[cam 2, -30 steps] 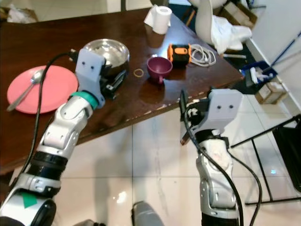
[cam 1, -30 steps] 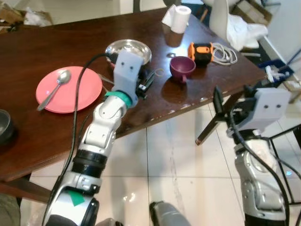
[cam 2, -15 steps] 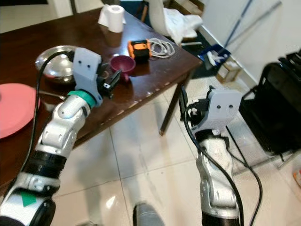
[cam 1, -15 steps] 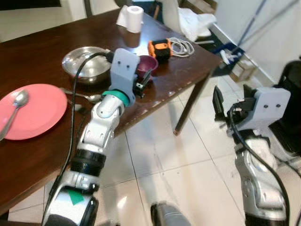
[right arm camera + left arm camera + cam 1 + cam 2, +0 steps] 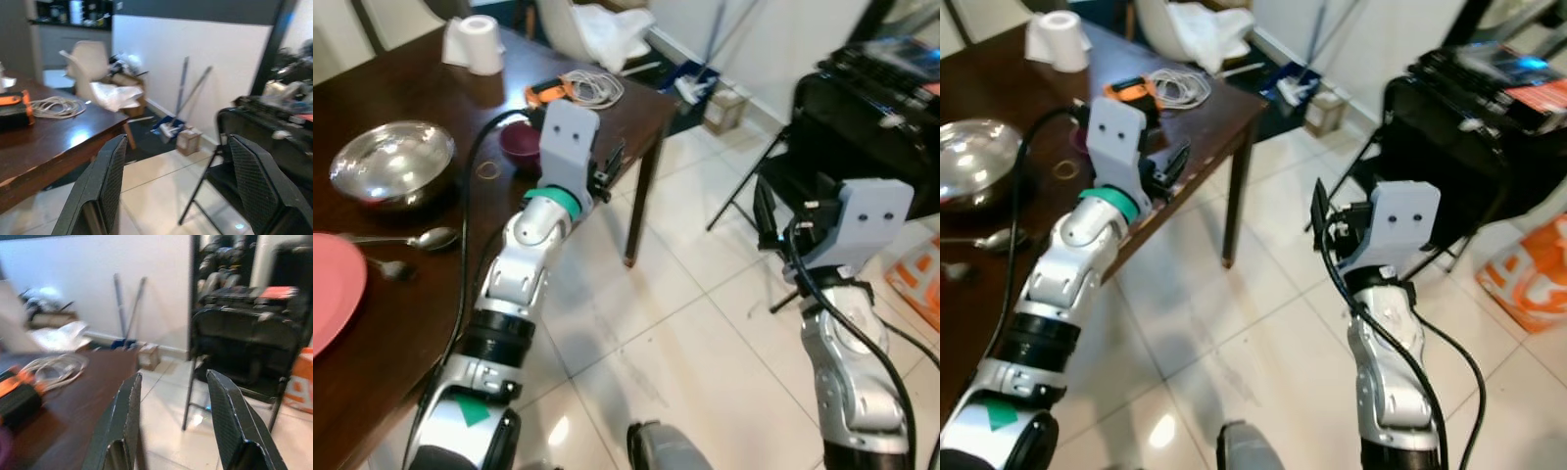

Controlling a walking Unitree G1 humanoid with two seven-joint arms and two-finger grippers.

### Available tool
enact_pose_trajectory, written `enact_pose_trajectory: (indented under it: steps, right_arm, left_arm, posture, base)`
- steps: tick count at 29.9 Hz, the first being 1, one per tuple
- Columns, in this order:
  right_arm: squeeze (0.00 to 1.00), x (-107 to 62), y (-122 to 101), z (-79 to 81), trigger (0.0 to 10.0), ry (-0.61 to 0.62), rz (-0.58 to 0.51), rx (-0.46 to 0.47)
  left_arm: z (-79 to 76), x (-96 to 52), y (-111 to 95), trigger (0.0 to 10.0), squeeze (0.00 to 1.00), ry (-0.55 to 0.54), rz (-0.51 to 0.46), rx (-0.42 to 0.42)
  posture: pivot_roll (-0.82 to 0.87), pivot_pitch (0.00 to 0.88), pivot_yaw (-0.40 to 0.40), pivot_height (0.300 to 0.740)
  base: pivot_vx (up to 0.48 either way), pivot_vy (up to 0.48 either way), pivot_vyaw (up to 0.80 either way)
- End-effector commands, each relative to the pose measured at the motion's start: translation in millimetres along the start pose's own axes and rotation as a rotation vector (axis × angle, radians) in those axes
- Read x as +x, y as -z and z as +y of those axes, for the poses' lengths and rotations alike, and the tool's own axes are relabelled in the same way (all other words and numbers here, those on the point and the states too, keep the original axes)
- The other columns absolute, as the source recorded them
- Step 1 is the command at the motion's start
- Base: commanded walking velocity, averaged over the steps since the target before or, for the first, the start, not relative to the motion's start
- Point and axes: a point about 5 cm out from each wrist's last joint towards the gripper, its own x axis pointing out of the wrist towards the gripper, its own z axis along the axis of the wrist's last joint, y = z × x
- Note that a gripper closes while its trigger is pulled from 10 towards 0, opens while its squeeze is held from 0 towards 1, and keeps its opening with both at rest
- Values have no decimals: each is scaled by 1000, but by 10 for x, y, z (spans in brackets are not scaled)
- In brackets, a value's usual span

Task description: Setting the table

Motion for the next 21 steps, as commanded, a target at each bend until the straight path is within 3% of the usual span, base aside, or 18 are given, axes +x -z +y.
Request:
enact_pose_trajectory:
  steps: [1,21]
  right_arm:
    - [0,-26,33,5,10000,1,15,9]
    - [0,-13,26,4,10000,-5,12,2]
  left_arm:
    - [22,-18,42,10000,0,-8,15,4]
    - [2,0,35,10000,0,-2,7,1]
  posture:
    - [-81,0,23,740]
    - [-84,0,21,740]
  base:
    - [0,0,-800]
    - [0,0,-800]
